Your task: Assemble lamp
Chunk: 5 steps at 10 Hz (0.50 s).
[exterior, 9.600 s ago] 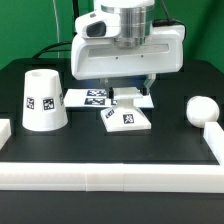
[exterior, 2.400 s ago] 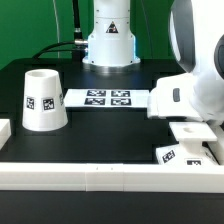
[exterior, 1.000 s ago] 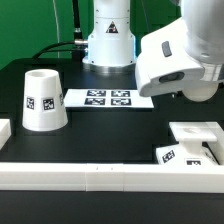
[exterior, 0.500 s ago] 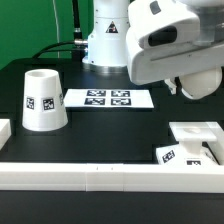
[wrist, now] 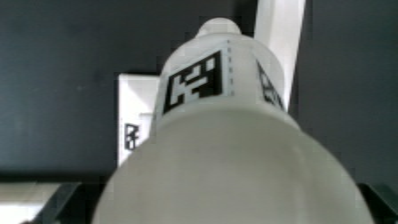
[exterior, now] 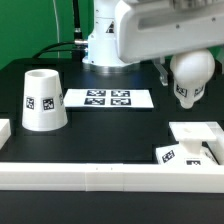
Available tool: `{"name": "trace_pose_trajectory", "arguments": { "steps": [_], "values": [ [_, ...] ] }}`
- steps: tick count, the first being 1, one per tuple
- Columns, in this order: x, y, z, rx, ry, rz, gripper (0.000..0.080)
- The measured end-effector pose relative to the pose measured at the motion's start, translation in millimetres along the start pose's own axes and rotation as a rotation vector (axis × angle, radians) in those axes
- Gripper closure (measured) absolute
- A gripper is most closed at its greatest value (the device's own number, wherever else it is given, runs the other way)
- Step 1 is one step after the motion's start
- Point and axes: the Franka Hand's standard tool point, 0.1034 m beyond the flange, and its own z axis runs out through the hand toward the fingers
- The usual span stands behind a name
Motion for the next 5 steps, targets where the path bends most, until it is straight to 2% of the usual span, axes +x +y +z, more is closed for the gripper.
{"name": "trace_pose_trajectory", "arguments": {
  "steps": [2,4,5],
  "values": [
    [14.4,0.1,-18.9,-0.028,0.176,-0.009,0.0223],
    [18.2,5.2,-15.7,-0.054,0.307,-0.010,0.0223],
    [16.3,5.6,-12.2,-0.058,0.302,-0.019,0.0223]
  ]
}}
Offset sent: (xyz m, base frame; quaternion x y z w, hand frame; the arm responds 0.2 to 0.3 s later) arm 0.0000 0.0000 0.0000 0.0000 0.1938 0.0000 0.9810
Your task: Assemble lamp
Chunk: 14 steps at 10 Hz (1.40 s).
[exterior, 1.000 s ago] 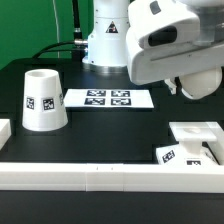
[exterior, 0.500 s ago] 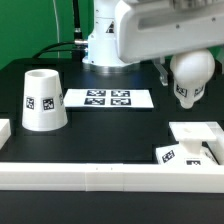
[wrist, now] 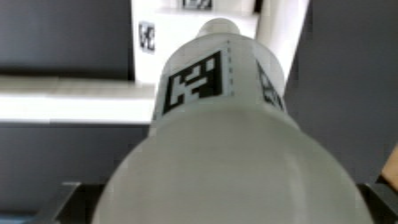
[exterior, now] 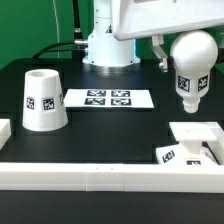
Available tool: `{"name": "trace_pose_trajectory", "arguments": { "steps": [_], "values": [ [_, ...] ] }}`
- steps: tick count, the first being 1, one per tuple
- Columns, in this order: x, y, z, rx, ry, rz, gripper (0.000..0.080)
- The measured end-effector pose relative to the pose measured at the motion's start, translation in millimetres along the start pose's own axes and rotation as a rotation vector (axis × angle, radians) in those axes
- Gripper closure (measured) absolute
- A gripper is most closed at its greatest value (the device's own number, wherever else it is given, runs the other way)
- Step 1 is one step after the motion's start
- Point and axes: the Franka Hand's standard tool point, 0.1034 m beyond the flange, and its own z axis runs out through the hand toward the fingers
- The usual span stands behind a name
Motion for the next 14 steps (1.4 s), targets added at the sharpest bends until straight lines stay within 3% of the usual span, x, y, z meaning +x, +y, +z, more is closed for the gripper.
{"name": "trace_pose_trajectory", "arguments": {
  "steps": [4,14],
  "values": [
    [5.1,3.3,3.7,-0.039,0.004,-0.173,0.0223],
    [9.2,-6.5,18.5,-0.025,-0.002,-0.174,0.0223]
  ]
}}
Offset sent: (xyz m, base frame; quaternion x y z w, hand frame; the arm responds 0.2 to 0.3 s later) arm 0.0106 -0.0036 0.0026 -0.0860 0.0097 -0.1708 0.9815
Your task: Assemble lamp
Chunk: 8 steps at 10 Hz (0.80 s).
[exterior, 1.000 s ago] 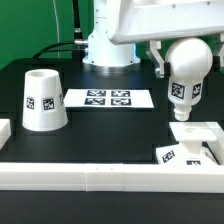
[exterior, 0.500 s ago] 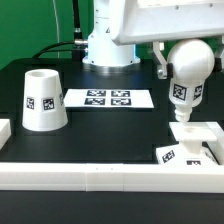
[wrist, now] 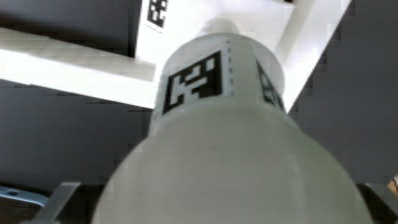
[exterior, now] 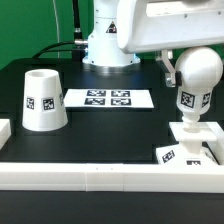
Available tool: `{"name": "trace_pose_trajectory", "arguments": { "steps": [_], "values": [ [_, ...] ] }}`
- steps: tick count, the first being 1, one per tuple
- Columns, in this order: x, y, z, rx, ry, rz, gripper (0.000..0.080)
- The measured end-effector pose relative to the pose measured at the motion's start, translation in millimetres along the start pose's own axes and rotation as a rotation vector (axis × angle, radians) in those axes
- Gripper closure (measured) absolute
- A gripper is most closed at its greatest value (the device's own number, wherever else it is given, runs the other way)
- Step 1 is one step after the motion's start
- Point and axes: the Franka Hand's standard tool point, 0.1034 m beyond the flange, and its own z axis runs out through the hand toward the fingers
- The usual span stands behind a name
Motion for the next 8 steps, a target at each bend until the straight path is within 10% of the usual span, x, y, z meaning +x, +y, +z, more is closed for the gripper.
{"name": "trace_pose_trajectory", "arguments": {
  "steps": [8],
  "values": [
    [-4.9,-3.8,11.7,0.002,-0.001,-0.004,0.0223]
  ]
}}
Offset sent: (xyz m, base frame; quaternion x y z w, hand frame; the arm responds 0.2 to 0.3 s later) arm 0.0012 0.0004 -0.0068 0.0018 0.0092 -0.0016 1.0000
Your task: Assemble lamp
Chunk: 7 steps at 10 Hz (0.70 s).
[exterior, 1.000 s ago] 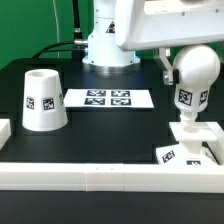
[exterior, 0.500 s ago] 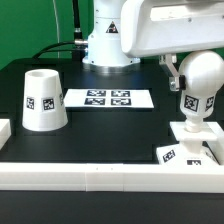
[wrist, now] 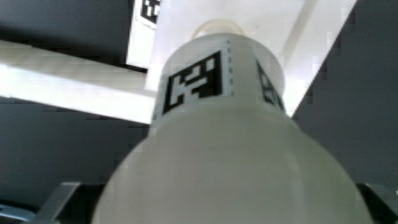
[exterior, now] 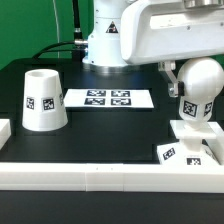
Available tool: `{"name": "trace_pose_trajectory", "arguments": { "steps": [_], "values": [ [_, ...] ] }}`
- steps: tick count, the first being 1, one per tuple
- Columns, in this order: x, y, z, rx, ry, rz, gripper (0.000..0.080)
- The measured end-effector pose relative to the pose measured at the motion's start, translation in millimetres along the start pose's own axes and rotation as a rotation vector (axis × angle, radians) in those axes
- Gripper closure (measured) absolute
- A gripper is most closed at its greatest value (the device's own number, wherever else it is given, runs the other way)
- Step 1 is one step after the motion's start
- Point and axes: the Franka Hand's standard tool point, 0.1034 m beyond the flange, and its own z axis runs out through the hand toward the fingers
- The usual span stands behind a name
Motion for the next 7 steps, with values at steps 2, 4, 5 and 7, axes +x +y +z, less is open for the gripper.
{"name": "trace_pose_trajectory", "arguments": {
  "steps": [2,4,5,7],
  "values": [
    [-3.9,-0.4,3.1,-0.004,0.013,0.000,0.0223],
    [-5.2,-0.6,4.2,-0.009,0.032,-0.001,0.0223],
    [-5.4,-1.0,4.4,-0.014,0.051,-0.002,0.0223],
    [-8.0,-6.5,6.0,-0.021,0.092,-0.007,0.0223]
  ]
}}
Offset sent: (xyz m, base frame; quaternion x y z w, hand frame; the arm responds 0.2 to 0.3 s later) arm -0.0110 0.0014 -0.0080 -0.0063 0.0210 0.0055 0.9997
